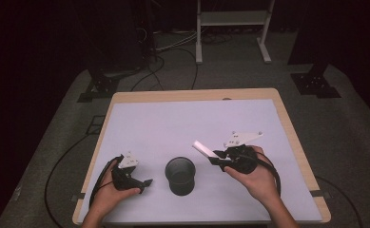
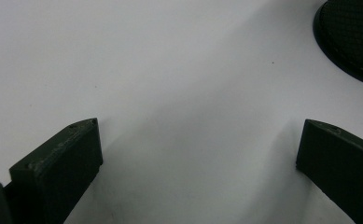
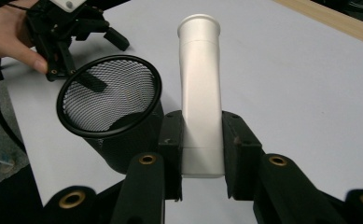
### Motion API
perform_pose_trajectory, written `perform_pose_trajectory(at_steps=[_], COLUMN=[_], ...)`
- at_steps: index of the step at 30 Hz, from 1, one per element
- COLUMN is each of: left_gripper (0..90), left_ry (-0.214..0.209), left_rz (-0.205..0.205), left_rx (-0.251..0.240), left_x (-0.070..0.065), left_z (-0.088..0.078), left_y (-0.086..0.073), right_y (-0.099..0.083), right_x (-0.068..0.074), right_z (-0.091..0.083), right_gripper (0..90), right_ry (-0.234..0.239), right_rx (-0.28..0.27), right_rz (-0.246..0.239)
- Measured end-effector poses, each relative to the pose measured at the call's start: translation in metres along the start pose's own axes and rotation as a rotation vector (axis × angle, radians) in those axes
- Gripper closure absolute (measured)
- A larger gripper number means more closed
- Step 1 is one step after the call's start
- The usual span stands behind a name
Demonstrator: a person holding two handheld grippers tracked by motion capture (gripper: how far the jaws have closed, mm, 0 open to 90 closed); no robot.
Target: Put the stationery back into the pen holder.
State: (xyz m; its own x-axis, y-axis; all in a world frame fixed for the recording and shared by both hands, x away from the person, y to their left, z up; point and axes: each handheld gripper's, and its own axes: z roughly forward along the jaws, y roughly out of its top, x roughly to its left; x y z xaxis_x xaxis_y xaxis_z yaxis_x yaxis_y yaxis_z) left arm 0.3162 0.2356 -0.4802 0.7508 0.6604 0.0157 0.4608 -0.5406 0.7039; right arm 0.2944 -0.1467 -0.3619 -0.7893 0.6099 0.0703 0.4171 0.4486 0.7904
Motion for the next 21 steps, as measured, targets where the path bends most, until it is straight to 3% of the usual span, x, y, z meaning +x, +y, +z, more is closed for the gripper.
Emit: perform_pose_trajectory(at_steps=[21], left_gripper=[0.0], left_ry=[0.0], left_rz=[0.0], left_rx=[0.001], left_x=[0.0], left_z=[0.0], left_y=[0.0], right_y=[0.015], right_x=[0.023], right_z=[0.018], right_gripper=[70.3], right_ry=[0.087], right_rx=[0.036], right_rz=[-0.07])
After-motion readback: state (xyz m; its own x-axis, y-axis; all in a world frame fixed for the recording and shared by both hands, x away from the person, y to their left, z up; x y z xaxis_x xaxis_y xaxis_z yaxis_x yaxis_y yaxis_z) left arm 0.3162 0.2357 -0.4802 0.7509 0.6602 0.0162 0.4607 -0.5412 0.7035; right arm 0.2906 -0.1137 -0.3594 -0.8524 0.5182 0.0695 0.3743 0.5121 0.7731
